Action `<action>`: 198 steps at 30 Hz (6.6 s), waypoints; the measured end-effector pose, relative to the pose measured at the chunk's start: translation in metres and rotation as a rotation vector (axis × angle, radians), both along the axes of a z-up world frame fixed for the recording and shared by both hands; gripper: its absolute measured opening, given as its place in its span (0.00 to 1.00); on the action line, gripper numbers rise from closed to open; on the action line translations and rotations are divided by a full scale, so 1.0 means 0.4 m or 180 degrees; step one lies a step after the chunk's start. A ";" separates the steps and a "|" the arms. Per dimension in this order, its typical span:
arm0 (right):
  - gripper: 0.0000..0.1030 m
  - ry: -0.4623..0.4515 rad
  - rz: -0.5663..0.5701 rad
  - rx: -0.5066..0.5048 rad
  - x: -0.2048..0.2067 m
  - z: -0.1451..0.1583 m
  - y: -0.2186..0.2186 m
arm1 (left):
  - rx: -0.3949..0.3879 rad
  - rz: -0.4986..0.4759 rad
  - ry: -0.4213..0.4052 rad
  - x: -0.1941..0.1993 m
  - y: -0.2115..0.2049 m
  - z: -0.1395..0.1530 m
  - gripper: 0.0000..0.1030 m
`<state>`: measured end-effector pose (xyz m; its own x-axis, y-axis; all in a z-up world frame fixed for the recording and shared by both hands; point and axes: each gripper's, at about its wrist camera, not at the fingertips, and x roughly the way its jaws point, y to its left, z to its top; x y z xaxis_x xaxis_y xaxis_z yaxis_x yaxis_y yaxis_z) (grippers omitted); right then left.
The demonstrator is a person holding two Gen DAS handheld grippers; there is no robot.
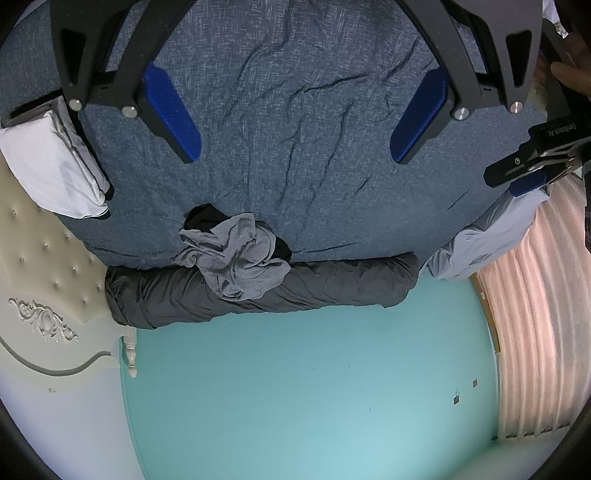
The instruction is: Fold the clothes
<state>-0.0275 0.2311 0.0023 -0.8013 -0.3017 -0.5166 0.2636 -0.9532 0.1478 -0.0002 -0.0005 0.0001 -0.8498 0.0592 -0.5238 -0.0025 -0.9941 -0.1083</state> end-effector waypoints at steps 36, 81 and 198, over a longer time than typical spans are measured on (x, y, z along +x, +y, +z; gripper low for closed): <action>1.00 0.0005 -0.0004 0.0055 -0.008 0.015 0.001 | -0.0019 -0.0015 -0.0011 0.001 -0.002 0.003 1.00; 1.00 0.0016 -0.0069 0.0032 -0.010 0.009 0.023 | -0.0070 -0.0065 -0.0025 -0.011 0.014 0.003 1.00; 0.00 -0.0950 0.1337 -0.0014 -0.204 -0.520 -0.099 | 0.1090 0.0708 -0.0691 -0.266 -0.212 -0.633 1.00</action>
<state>-0.1093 0.1916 -0.2056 -0.4283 -0.5684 -0.7025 0.5693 -0.7734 0.2788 -0.1067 -0.0851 -0.2531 -0.7341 0.0885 -0.6732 0.2660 -0.8747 -0.4051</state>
